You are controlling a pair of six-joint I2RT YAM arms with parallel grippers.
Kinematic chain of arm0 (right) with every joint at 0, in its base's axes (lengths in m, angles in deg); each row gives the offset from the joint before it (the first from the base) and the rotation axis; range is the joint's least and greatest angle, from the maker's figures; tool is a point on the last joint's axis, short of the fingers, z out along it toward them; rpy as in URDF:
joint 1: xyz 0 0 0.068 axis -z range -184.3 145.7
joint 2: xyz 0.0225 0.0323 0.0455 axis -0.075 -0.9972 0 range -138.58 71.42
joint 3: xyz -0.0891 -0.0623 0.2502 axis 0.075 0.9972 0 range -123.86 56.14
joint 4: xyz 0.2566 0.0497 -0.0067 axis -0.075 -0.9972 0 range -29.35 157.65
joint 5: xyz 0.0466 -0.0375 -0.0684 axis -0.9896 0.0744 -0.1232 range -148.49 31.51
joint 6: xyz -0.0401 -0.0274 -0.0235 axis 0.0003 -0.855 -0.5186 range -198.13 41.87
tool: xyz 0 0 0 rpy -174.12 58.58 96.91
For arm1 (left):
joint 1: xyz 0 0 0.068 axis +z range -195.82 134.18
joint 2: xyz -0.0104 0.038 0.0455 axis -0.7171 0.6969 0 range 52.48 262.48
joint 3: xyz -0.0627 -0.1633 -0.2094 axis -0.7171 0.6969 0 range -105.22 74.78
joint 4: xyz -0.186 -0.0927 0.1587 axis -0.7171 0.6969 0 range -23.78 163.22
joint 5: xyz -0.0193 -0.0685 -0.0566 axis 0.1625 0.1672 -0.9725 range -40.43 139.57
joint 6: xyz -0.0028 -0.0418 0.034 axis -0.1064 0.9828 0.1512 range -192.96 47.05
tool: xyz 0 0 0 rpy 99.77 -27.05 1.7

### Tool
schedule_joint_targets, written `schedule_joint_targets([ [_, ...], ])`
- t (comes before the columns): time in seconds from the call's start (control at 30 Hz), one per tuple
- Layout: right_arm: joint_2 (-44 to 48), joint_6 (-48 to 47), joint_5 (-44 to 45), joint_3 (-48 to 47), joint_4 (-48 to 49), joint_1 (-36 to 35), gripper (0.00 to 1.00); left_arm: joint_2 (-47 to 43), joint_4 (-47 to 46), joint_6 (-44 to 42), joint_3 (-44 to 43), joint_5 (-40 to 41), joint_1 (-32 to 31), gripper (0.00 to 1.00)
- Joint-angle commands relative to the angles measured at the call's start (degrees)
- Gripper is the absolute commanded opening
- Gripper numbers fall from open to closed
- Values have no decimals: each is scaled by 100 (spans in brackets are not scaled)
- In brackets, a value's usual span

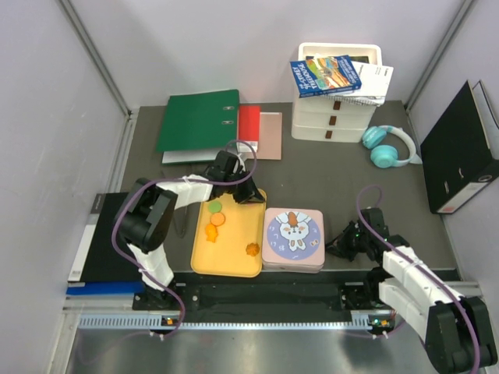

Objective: Pack the cookies

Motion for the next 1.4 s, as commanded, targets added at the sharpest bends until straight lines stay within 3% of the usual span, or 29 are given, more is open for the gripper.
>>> schedule_joint_targets([
  [0.0, -125, -64, 111, -153, 48, 19, 0, -153, -301, -71, -20, -312, -75, 12],
  [0.77, -178, -73, 216, -293, -22, 19, 0, -891, 286, -431, 367, -305, -207, 4],
  [1.03, 6, -240, 893, -741, -961, 28, 0, -1620, 1016, -282, 261, 1654, -155, 17],
  [1.23, 261, -337, 1569, -1452, -1753, 46, 0, -2095, 1849, -431, -72, 2595, -146, 15],
  [1.37, 376, -521, 1764, -2190, -1921, 46, 0, -2516, 2309, -625, -91, 2667, -163, 12],
])
